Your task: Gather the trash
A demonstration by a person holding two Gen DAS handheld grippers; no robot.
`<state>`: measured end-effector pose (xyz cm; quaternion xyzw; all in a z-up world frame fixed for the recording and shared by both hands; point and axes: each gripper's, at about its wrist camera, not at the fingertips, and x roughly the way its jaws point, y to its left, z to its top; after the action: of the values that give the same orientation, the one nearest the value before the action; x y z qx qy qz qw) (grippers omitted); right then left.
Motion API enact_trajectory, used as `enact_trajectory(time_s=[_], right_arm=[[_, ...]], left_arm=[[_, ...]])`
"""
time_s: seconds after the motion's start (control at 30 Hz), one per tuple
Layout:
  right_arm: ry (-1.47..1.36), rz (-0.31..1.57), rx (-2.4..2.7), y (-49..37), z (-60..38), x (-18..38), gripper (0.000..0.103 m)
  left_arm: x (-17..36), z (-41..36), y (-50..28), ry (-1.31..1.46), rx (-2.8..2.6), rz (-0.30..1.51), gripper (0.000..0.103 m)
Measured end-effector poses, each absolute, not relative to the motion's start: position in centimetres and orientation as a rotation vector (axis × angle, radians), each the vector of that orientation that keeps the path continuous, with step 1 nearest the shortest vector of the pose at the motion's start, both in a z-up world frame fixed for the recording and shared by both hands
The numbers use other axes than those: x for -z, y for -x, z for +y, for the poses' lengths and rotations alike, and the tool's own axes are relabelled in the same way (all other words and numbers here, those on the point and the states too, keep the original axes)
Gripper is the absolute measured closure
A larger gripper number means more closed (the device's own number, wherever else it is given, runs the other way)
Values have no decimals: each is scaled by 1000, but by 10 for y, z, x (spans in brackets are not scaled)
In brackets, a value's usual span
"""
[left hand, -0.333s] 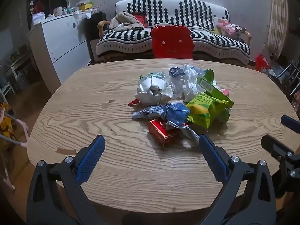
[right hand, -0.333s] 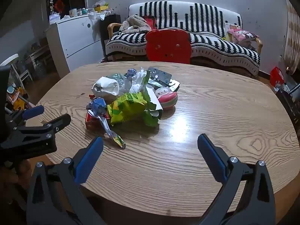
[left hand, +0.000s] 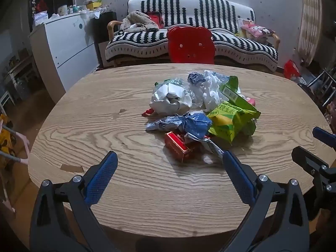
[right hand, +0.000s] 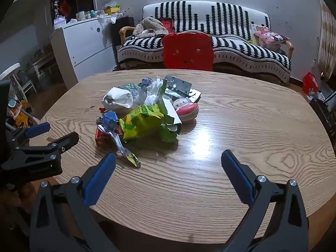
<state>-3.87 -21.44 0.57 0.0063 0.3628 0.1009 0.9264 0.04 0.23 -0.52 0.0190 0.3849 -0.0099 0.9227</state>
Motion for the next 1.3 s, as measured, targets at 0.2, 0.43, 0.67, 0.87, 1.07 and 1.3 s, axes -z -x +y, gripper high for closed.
enact_trajectory(time_s=[0.2, 0.43, 0.67, 0.87, 1.07, 1.3], right_arm=[[-8, 745, -207, 39, -213, -6, 6], [-10, 743, -206, 40, -213, -5, 6], [-16, 738, -222, 41, -214, -10, 6], [-21, 733, -236, 42, -213, -12, 6], [-23, 732, -230, 42, -215, -13, 6], [-29, 733, -227, 41, -217, -13, 6]], left_arm=[[6, 5, -1, -33, 13, 787, 5], [5, 7, -1, -31, 12, 787, 6], [4, 8, 0, -34, 15, 788, 5], [3, 9, 0, -33, 15, 789, 6], [5, 9, -1, -32, 15, 794, 6], [6, 9, -1, -30, 15, 796, 6]])
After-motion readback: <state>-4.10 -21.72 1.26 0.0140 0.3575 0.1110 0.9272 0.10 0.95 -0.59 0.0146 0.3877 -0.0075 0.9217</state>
